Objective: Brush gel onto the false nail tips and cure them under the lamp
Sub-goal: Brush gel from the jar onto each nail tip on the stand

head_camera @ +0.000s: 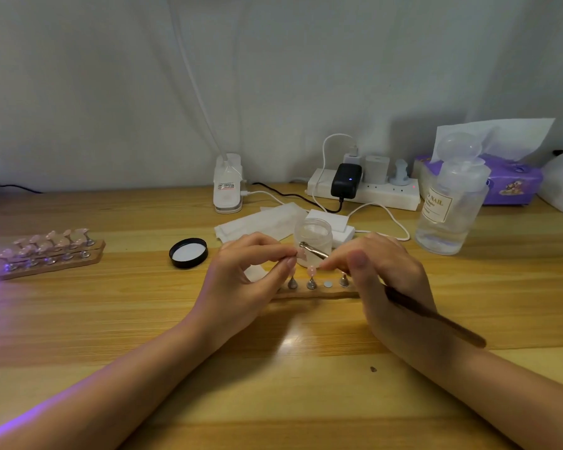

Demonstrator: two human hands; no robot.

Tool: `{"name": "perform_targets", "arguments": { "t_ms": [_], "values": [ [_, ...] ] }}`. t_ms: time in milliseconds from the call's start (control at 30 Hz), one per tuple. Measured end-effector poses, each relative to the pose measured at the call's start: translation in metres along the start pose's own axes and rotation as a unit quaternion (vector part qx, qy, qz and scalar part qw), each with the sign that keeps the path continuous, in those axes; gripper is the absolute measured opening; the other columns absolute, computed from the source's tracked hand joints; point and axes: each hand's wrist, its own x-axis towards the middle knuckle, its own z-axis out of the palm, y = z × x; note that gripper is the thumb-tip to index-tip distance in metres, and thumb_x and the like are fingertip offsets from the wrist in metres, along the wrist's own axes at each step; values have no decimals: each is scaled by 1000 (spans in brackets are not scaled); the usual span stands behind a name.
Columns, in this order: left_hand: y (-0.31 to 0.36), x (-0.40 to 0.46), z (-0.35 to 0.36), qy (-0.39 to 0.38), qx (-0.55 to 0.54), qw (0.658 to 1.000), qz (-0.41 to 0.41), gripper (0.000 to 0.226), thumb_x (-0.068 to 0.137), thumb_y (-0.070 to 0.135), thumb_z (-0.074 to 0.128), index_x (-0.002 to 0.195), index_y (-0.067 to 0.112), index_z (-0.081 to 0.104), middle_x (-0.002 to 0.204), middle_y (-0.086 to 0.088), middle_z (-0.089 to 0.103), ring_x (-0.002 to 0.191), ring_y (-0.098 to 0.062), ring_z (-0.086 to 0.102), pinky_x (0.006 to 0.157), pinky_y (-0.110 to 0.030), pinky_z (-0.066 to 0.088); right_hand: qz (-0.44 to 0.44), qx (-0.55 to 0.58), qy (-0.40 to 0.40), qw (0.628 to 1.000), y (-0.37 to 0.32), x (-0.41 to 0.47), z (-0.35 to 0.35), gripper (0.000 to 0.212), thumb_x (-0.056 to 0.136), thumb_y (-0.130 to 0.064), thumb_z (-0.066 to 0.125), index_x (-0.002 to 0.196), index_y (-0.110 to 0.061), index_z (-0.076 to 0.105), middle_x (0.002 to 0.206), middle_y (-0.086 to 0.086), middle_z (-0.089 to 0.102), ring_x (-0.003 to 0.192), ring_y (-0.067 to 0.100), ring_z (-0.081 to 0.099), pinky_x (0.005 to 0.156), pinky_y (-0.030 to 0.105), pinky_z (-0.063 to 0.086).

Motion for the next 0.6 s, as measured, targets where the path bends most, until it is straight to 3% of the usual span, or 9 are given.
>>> {"name": "perform_targets", "arguments": {
  "t_ms": [200,433,533,600],
  "values": [
    [0,1,0,-8,-3,1000,2,18,79,11,66,96,15,69,81,5,66,76,-5,60,70,-21,48,0,9,9,1000,3,-3,-2,59,99,-41,23,67,-15,66,68,-20,54,68,-3,53,73,32,40],
    [0,1,0,-5,-5,1000,4,20,78,12,64,95,22,66,82,7,66,76,-4,61,70,-24,50,-26,-31,-2,999,2,0,2,54,98,-42,27,80,-16,71,78,-23,56,75,0,56,73,31,42],
    [0,1,-1,-5,-10,1000,-1,20,78,13,64,96,20,67,82,7,67,77,-4,61,71,-24,50,-10,-2,-2,1000,3,-2,1,60,99,-43,24,71,-14,69,76,-31,49,72,-10,51,73,29,40],
    [0,1,-1,-3,-11,1000,-3,19,78,13,66,96,20,67,82,7,67,77,-4,60,71,-23,49,-5,15,3,1000,4,-4,0,60,99,-41,23,68,-14,66,72,-26,52,70,-8,52,73,29,41]
  ]
}}
